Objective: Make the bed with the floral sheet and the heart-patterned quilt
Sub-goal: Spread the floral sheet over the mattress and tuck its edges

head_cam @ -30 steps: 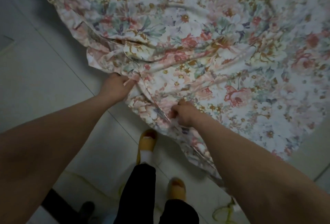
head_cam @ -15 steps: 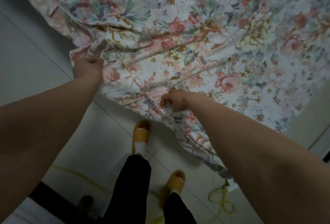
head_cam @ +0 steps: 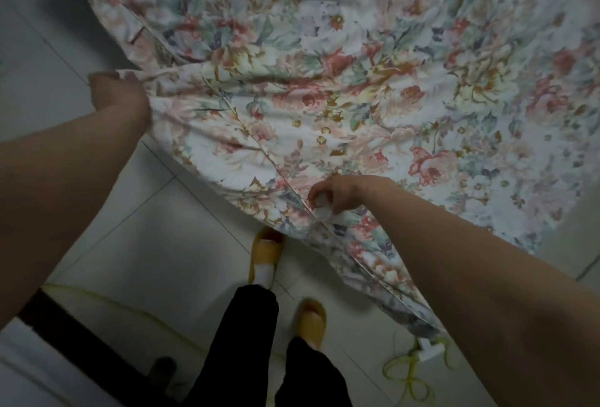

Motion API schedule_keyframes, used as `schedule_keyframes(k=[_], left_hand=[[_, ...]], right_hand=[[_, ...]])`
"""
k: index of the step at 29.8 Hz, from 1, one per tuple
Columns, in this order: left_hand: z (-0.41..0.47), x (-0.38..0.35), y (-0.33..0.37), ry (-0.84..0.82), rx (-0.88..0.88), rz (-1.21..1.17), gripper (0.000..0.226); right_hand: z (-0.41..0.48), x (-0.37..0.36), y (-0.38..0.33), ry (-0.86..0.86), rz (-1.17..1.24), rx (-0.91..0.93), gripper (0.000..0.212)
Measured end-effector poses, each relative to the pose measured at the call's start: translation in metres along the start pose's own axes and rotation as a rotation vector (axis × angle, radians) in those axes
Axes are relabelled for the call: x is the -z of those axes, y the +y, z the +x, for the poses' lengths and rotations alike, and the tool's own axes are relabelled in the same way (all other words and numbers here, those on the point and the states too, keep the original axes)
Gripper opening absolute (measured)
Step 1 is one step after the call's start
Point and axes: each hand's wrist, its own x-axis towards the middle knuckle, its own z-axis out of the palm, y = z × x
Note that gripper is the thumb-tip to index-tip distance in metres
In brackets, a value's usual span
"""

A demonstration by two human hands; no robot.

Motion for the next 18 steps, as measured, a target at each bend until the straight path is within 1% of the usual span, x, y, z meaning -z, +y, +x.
schedule_keyframes(k=[3, 4, 5, 6, 7, 8, 9, 11, 12, 14, 15, 16, 18], left_hand=[[-0.008, 0.000, 0.010, -0.163, -0.064, 0.032, 0.071], [-0.011, 0.002, 0.011, -0.183, -0.083, 0.078, 0.081], [-0.017, 0.006, 0.017, -0.229, -0.059, 0.112, 0.088], [-0.022, 0.010, 0.022, -0.276, -0.025, 0.121, 0.092], [-0.027, 0.013, 0.022, -0.327, 0.049, 0.105, 0.091], [-0.030, 0.018, 0.025, -0.392, 0.113, 0.064, 0.086], [-0.031, 0.018, 0.023, -0.464, 0.170, 0.033, 0.075], [-0.032, 0.021, 0.016, -0.545, 0.204, 0.080, 0.036], [-0.027, 0.021, 0.009, -0.575, 0.213, 0.119, 0.030], [-0.023, 0.019, 0.000, -0.595, 0.223, 0.135, 0.033], [-0.023, 0.024, 0.002, -0.641, 0.233, 0.131, 0.032], [-0.027, 0.028, 0.006, -0.705, 0.248, 0.108, 0.028], [-0.028, 0.052, 0.017, -0.925, 0.315, -0.021, 0.015]], right_hand=[[-0.006, 0.008, -0.006, -0.007, 0.043, -0.017, 0.064], [-0.010, 0.012, -0.010, 0.002, 0.091, -0.010, 0.070], [-0.014, 0.018, -0.014, 0.022, 0.129, 0.002, 0.073], [-0.017, 0.027, -0.020, 0.057, 0.145, 0.014, 0.076], [-0.021, 0.034, -0.027, 0.097, 0.131, 0.027, 0.077], [-0.024, 0.043, -0.035, 0.140, 0.110, 0.036, 0.079], [-0.025, 0.051, -0.044, 0.171, 0.089, 0.042, 0.079], [-0.025, 0.065, -0.065, 0.250, 0.041, 0.055, 0.080], [-0.023, 0.070, -0.078, 0.274, 0.027, 0.058, 0.081], [-0.019, 0.081, -0.097, 0.314, 0.028, 0.091, 0.079], [-0.015, 0.085, -0.112, 0.327, 0.039, 0.083, 0.078], [-0.012, 0.087, -0.123, 0.337, 0.048, 0.081, 0.078], [0.002, 0.091, -0.162, 0.325, 0.117, 0.066, 0.084]])
